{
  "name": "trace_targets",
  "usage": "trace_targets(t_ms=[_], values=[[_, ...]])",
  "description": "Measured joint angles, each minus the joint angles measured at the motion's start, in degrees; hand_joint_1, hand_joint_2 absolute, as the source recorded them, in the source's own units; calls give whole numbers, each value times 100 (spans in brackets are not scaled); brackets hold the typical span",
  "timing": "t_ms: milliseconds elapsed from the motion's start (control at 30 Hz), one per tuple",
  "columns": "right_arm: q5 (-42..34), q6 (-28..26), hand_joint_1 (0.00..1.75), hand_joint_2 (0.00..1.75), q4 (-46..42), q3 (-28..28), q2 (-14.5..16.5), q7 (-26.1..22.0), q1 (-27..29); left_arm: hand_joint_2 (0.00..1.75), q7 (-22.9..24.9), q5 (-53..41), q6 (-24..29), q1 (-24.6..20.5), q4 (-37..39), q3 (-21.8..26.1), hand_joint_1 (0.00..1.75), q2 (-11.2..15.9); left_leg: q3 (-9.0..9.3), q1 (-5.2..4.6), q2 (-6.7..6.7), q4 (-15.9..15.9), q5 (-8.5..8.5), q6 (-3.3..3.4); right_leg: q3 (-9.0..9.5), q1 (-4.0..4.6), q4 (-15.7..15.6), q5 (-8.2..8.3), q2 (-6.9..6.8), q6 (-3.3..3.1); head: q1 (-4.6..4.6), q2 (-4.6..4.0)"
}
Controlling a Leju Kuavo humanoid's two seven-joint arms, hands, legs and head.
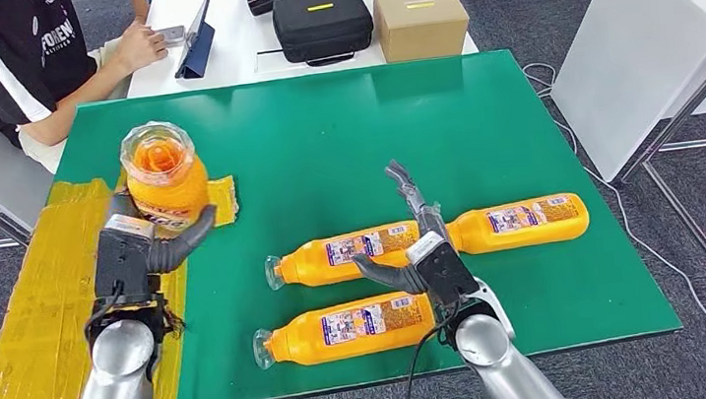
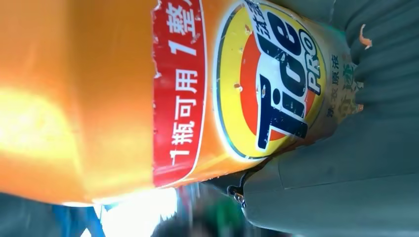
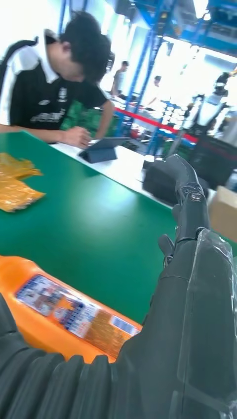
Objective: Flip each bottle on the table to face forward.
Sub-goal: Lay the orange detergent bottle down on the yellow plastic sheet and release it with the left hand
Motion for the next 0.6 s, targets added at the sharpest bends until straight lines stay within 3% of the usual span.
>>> trace_targets(t_ms=[100,200,433,600], values=[[239,-161,0,175,-191,-137,-11,3,122,175,287,-1464,636,42,-117,243,175,124,0,0,0,0,0,0,-1,0,0,-1,0,-1,0,-1],[452,-281,0,175,-406,-246,-18,37,224,175,541,-2573,936,57,-167,433,175,243,0,0,0,0,0,0,-1,0,-1,-1,0,-1,1,-1],[643,-360,0,175,-701,-356,-19,77,340,175,767,-3366,1081,63,-178,589,175,391,1,-1,-1,0,0,0,1,-1,-1,-1,0,-1,2,0],[841,-448,0,175,-862,-419,-25,78,416,175,1205,-5171,1064,25,-103,575,175,527,1,-2,0,0,0,0,-3,-2,-2,-1,0,-1,1,-1]])
